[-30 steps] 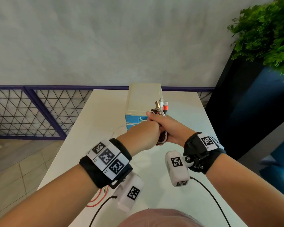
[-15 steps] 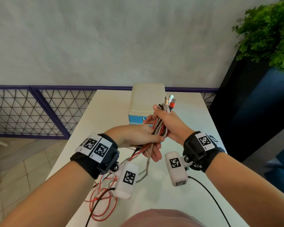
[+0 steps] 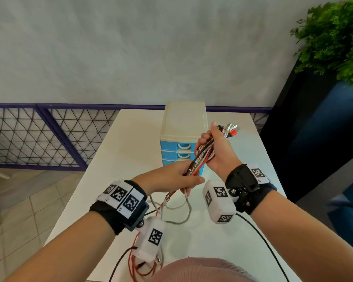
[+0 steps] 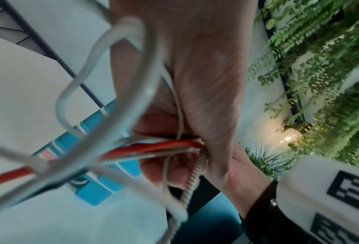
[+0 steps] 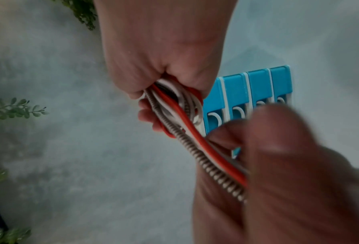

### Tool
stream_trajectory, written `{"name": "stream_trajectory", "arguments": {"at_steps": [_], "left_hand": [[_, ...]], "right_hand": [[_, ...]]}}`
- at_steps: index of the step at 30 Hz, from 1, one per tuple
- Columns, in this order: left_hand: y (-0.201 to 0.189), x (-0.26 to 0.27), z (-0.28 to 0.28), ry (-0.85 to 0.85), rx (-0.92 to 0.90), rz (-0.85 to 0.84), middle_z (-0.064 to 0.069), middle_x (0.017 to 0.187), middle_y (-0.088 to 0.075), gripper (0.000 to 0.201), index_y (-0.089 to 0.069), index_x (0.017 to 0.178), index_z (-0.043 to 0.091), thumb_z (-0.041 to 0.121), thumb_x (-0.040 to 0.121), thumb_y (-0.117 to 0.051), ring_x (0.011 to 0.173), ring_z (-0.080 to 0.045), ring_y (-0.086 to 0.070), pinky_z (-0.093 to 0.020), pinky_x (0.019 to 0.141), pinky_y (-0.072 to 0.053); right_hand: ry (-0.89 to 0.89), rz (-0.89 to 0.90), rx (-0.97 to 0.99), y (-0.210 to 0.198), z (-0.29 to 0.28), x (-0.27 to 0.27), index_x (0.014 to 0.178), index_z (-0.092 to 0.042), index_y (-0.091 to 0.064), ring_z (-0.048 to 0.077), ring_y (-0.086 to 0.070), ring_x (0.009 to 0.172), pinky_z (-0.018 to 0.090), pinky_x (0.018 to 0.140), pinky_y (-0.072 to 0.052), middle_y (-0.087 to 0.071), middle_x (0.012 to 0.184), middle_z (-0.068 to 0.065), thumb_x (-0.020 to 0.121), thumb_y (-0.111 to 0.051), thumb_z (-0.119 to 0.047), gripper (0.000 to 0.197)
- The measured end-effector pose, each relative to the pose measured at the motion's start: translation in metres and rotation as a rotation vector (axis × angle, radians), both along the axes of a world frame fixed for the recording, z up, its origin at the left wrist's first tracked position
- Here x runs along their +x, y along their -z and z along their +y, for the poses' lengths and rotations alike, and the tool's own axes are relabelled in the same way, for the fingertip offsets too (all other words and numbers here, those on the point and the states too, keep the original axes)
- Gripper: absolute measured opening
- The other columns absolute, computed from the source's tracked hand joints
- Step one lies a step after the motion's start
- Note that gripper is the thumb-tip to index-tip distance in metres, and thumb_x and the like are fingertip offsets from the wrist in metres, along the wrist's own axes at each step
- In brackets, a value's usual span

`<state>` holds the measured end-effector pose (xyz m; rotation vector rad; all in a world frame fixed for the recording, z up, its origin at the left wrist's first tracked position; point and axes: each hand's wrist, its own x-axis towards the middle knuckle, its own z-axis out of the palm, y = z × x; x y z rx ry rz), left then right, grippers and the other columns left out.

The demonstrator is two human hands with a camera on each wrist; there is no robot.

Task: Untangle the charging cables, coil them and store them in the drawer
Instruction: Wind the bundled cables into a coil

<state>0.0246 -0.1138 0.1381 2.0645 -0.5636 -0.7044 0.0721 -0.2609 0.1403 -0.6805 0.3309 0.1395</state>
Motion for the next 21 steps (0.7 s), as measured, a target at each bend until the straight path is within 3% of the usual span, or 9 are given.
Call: {"name": "stream_trajectory", "arguments": {"at_steps": [3,7,12,15,18,19,21], "left_hand": [[0.012,0.003,0.012,-0.001,0.057,-0.031,0.008,0.065,-0.049,0.028,-0.047,0.075,0.022,0.040,0.085,-0.065,0.059,-0.007,-0.049,-0.020,0.061,-0.042],[0.024,0.004,0.033,-0.026,0.047,-0.033,0.008,0.071,-0.046,0.023,-0.048,0.078,0.019,0.028,0.085,-0.068,0.063,-0.005,-0.041,-0.019,0.063,-0.036],[0.038,0.014,0.050,-0.065,0.176,0.013,0.005,0.071,-0.039,0.036,-0.043,0.077,0.018,0.040,0.081,-0.070,0.061,-0.008,-0.038,-0.025,0.062,-0.032],[0.041,0.017,0.058,-0.071,0.094,0.065,0.006,0.076,-0.043,0.039,-0.049,0.080,0.020,0.052,0.073,-0.071,0.068,-0.008,-0.039,-0.026,0.068,-0.033],[0.040,0.019,0.066,-0.237,-0.094,0.170,0.008,0.084,-0.054,0.060,-0.065,0.098,0.022,0.071,0.063,-0.064,0.075,-0.005,-0.045,-0.023,0.071,-0.036],[0.042,0.022,0.071,-0.295,-0.176,0.221,0.005,0.091,-0.059,0.057,-0.068,0.102,0.021,0.068,0.070,-0.063,0.081,-0.008,-0.048,-0.025,0.077,-0.039],[0.045,0.027,0.082,-0.366,-0.282,0.262,-0.003,0.092,-0.063,0.024,-0.070,0.101,0.018,0.035,0.091,-0.057,0.088,-0.015,-0.054,-0.028,0.086,-0.046]], "right_hand": [[0.056,-0.036,-0.023,-0.003,-0.012,0.006,0.068,-0.019,-0.042,0.007,-0.043,0.043,0.023,0.051,-0.047,-0.039,0.051,-0.007,0.096,-0.053,-0.038,0.036],[0.106,-0.064,-0.145,-0.011,-0.032,0.013,0.070,-0.021,-0.042,0.007,-0.041,0.041,0.023,0.050,-0.046,-0.038,0.049,-0.008,0.097,-0.053,-0.037,0.033],[0.101,-0.071,-0.315,-0.018,-0.032,0.014,0.067,-0.021,-0.043,0.008,-0.043,0.044,0.027,0.054,-0.047,-0.040,0.053,-0.006,0.093,-0.058,-0.043,0.037],[0.108,-0.072,-0.447,-0.018,-0.030,0.012,0.062,-0.019,-0.042,0.009,-0.047,0.040,0.028,0.055,-0.047,-0.043,0.046,-0.006,0.093,-0.056,-0.046,0.043],[0.125,-0.096,-0.522,-0.019,-0.032,0.014,0.061,-0.018,-0.040,0.010,-0.049,0.039,0.030,0.055,-0.047,-0.043,0.044,-0.005,0.093,-0.056,-0.046,0.045],[0.132,-0.096,-0.540,-0.019,-0.034,0.015,0.061,-0.018,-0.039,0.011,-0.049,0.040,0.030,0.054,-0.046,-0.042,0.046,-0.003,0.093,-0.056,-0.046,0.045],[0.142,-0.092,-0.567,-0.018,-0.038,0.018,0.063,-0.018,-0.039,0.011,-0.050,0.042,0.030,0.054,-0.046,-0.042,0.052,-0.001,0.092,-0.057,-0.047,0.044]]}}
